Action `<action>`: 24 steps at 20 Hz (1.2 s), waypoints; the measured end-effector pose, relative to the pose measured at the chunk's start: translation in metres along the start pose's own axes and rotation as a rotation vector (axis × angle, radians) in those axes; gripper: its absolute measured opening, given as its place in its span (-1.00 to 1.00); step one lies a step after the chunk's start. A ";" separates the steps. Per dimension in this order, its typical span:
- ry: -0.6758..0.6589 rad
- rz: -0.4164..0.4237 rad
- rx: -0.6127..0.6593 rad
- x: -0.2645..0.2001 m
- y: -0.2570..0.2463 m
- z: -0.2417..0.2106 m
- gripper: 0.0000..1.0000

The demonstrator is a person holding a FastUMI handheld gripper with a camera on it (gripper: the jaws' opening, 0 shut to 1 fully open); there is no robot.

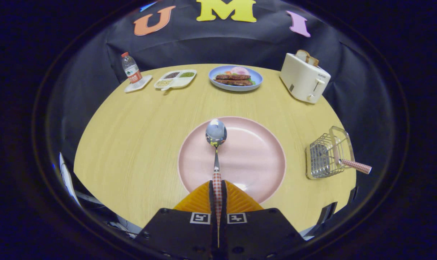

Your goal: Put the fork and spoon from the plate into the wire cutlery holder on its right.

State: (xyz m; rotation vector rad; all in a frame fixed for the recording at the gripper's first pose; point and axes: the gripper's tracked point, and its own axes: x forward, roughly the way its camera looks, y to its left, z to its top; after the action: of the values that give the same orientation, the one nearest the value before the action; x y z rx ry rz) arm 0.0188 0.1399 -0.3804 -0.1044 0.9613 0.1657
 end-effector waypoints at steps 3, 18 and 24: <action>-0.020 0.001 -0.027 -0.021 -0.017 0.015 -0.96; -0.006 -0.003 -0.102 -0.107 -0.152 0.072 -0.96; 0.106 0.009 -0.146 -0.132 -0.202 0.074 -0.96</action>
State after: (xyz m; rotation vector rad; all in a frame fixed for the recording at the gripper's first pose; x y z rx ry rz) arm 0.0418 -0.0585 -0.2271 -0.2447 1.0548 0.2410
